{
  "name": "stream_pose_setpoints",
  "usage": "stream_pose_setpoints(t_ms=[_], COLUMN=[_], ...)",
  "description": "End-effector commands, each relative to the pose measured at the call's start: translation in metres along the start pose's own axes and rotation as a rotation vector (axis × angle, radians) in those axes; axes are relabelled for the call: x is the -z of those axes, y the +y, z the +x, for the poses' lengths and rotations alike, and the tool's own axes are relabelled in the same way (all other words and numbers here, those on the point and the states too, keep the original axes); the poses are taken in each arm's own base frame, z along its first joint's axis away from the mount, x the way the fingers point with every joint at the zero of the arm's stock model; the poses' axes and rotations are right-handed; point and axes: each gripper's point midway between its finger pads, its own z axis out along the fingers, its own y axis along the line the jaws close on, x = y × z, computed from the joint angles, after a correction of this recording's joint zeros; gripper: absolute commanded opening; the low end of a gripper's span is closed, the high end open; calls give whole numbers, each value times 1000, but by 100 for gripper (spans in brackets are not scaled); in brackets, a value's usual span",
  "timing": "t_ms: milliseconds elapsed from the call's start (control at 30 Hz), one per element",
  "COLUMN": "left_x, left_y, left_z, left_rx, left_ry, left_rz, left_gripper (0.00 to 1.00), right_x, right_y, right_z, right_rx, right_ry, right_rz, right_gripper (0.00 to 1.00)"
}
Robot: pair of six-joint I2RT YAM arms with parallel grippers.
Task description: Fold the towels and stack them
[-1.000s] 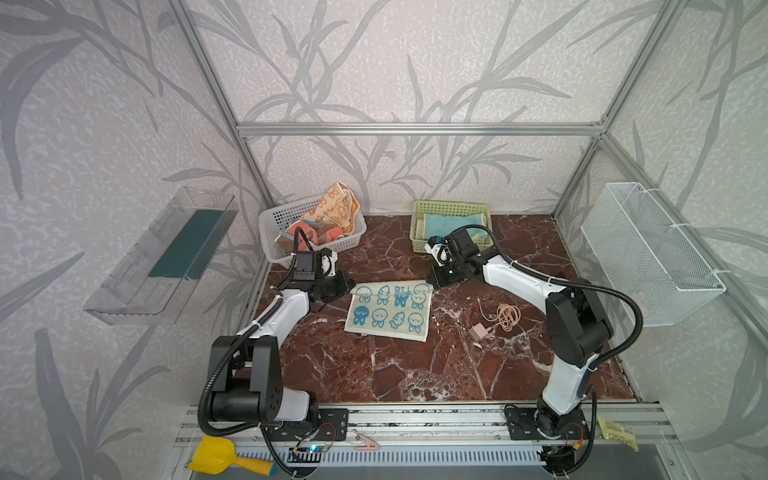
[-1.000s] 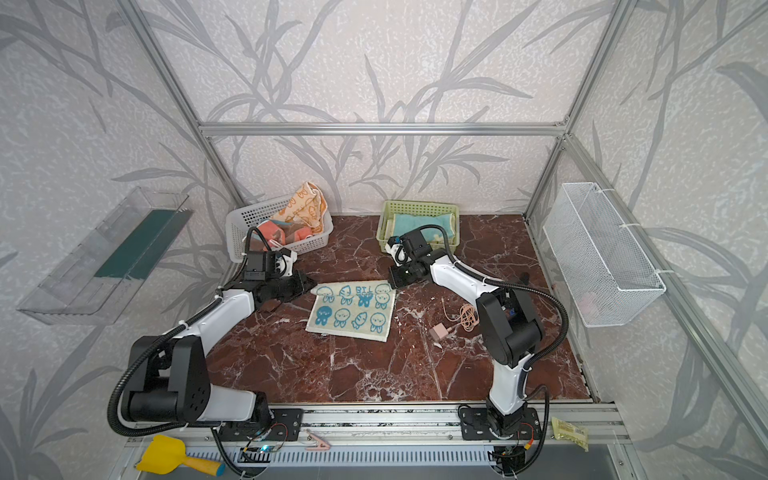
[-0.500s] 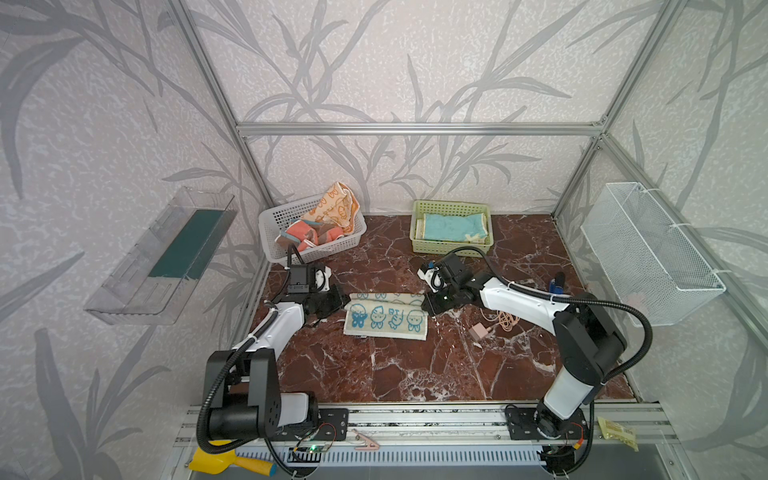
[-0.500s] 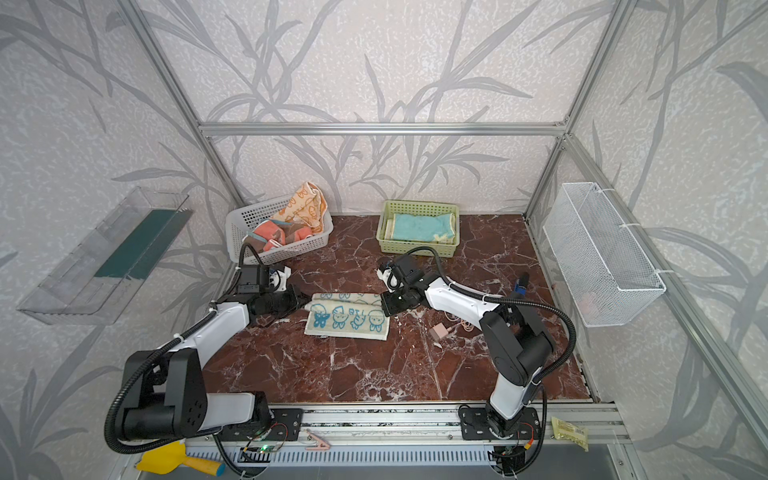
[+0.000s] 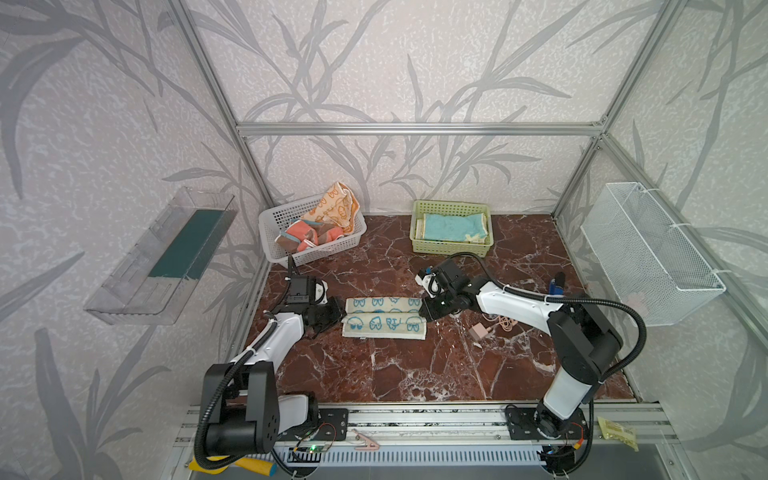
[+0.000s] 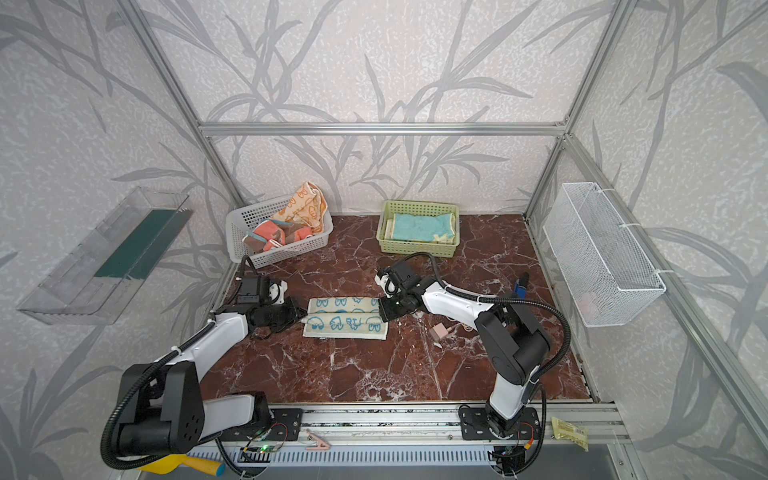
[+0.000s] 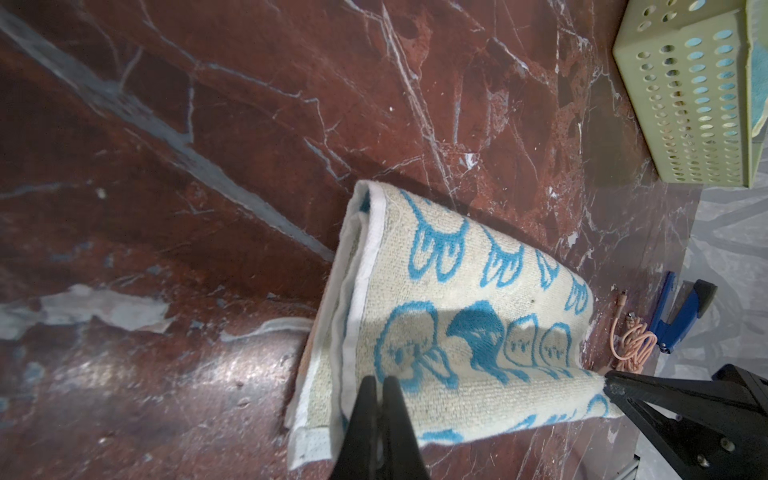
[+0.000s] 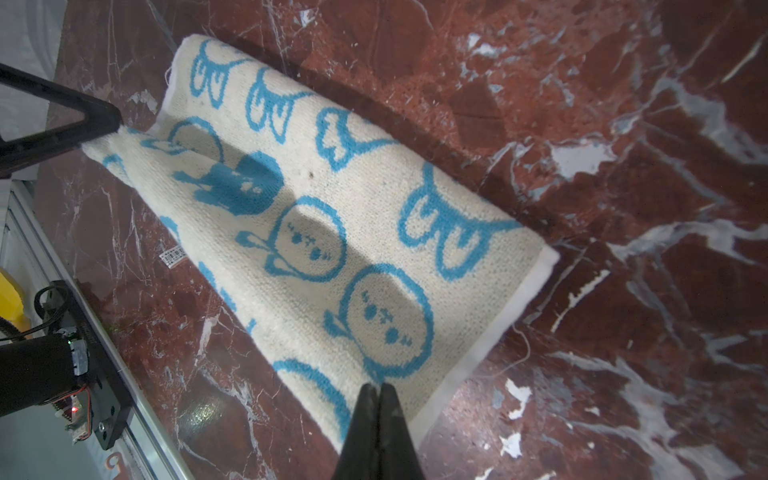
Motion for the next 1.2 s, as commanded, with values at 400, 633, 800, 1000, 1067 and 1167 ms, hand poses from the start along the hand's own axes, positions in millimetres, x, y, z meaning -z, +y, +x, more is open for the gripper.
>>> stream_pose_setpoints(t_ms=[400, 633, 800, 1000, 1067, 1167], left_x=[25, 3, -24, -34, -30, -24], left_y=[14, -28, -28, -19, -23, -32], left_z=[-4, 13, 37, 50, 46, 34], left_rx=[-25, -195, -196, -175, -186, -202], left_ry=[-125, -41, 60, 97, 76, 37], left_rz=[-101, -59, -61, -63, -54, -41], left_gripper=[38, 32, 32, 32, 32, 32], right_x=[9, -32, -59, -81, -80, -69], right_y=[-34, -28, -32, -27, -28, -26], right_z=[19, 22, 28, 28, 20, -4], right_rx=[-251, -358, -406, -385, -367, -310], right_ry=[54, 100, 147, 190, 176, 137], right_rz=[93, 57, 98, 142, 162, 198], right_gripper=[65, 70, 70, 52, 28, 1])
